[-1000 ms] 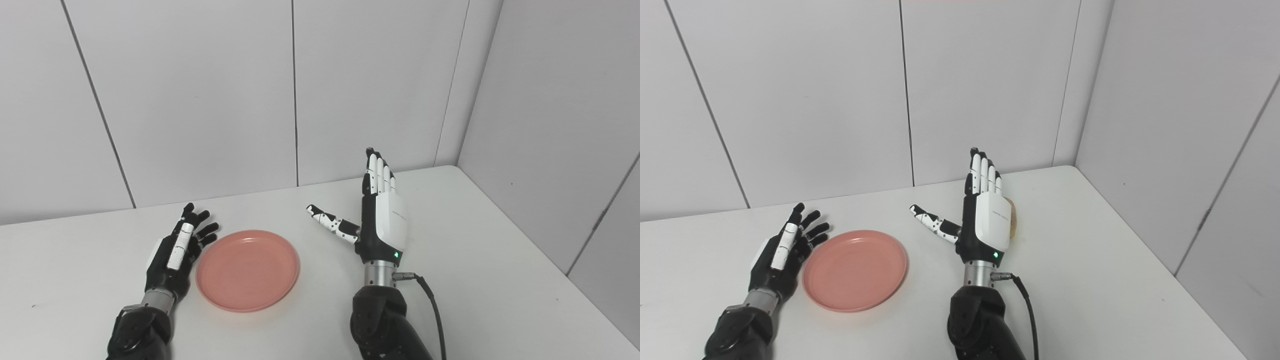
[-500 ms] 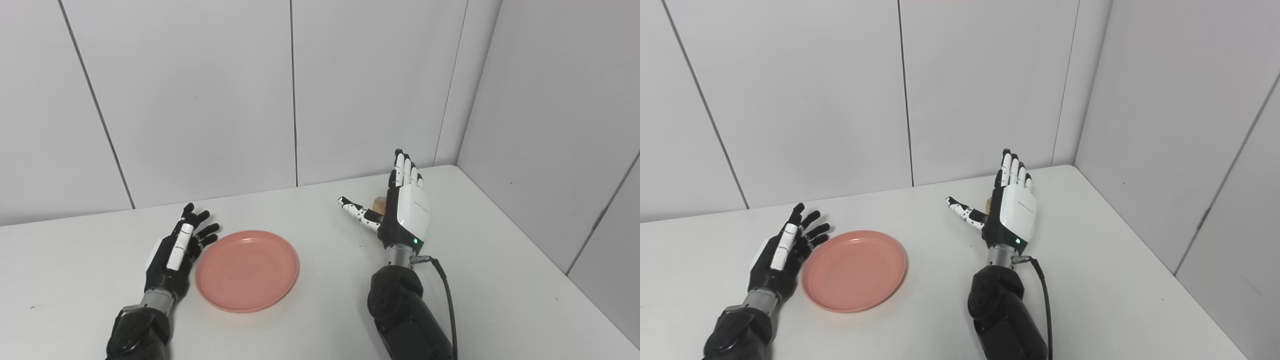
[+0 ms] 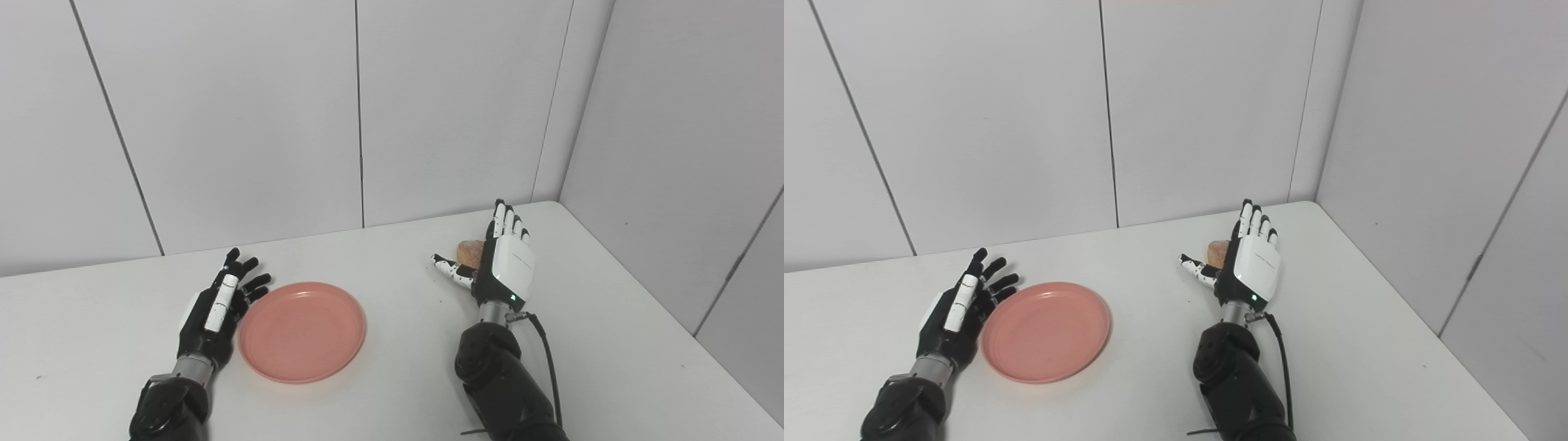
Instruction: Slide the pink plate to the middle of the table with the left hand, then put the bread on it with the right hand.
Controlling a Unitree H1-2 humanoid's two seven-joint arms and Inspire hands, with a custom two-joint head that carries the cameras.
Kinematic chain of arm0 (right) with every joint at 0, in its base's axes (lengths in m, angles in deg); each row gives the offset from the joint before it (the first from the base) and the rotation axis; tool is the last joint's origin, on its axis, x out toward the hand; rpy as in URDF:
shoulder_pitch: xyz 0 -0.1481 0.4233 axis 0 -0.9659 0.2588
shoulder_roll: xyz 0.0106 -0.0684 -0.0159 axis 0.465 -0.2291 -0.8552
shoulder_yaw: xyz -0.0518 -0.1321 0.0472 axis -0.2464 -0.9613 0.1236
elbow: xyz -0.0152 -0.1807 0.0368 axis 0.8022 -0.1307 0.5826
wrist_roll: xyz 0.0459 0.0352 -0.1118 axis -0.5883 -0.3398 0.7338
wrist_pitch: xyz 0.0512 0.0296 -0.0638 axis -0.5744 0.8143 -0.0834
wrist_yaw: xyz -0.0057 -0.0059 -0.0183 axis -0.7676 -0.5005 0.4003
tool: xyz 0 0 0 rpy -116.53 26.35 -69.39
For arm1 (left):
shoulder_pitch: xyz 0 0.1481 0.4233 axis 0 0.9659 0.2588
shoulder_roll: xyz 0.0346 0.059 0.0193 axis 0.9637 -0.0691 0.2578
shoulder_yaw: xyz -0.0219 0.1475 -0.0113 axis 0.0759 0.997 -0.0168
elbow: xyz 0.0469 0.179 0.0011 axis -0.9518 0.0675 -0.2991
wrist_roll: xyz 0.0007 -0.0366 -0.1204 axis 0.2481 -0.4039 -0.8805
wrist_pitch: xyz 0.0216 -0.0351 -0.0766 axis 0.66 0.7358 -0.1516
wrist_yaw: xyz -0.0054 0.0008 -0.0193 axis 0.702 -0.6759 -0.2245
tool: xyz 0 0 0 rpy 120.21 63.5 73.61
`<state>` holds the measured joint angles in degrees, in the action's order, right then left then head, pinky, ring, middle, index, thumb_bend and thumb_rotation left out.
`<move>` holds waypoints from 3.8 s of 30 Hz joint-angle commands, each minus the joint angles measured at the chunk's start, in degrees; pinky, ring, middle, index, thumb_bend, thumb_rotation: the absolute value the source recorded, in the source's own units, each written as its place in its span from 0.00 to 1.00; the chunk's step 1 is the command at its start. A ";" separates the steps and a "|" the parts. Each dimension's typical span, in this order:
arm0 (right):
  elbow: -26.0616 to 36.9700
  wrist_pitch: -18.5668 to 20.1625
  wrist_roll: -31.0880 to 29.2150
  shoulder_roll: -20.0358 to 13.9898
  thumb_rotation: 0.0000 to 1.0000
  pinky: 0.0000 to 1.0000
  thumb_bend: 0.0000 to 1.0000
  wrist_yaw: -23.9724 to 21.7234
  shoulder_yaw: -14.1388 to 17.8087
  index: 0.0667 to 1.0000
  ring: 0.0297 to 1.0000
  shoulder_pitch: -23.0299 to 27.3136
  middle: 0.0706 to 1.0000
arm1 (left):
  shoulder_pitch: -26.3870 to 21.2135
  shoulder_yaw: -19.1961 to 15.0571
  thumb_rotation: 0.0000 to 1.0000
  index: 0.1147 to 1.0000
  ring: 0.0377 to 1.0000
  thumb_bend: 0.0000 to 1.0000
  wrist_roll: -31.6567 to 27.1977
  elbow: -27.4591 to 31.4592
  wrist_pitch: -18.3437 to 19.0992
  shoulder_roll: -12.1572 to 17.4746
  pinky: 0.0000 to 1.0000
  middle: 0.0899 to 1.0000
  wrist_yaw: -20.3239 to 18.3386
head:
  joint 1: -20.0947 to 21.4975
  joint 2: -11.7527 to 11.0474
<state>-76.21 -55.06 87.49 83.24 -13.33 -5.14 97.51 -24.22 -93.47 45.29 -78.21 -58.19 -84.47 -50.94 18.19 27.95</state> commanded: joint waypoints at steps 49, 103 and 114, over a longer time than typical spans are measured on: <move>-7.32 -3.60 -12.98 -4.16 0.13 0.39 0.92 -5.38 -4.59 0.55 0.50 5.67 0.60 | 2.38 -0.22 0.76 1.00 0.76 0.82 -0.50 3.72 3.36 0.17 0.80 0.87 -2.43 | -1.26 1.10; 23.66 -6.18 -15.06 -4.99 0.00 0.38 0.53 -23.03 -6.11 0.43 0.43 2.02 0.45 | 2.76 0.76 0.74 1.00 0.74 0.84 0.03 5.16 4.16 -2.64 0.78 0.85 0.12 | -10.64 1.77; 23.61 -13.10 -28.13 -9.98 0.00 0.37 0.53 -53.13 -11.52 0.46 0.39 3.95 0.42 | 2.25 1.38 0.74 1.00 0.74 0.81 0.71 4.12 2.90 -3.61 0.77 0.83 1.18 | -15.48 1.83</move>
<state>-53.67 -64.69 60.82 74.05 -64.03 -16.75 97.53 -22.25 -92.39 45.51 -72.92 -54.78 -87.13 -50.45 3.34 29.62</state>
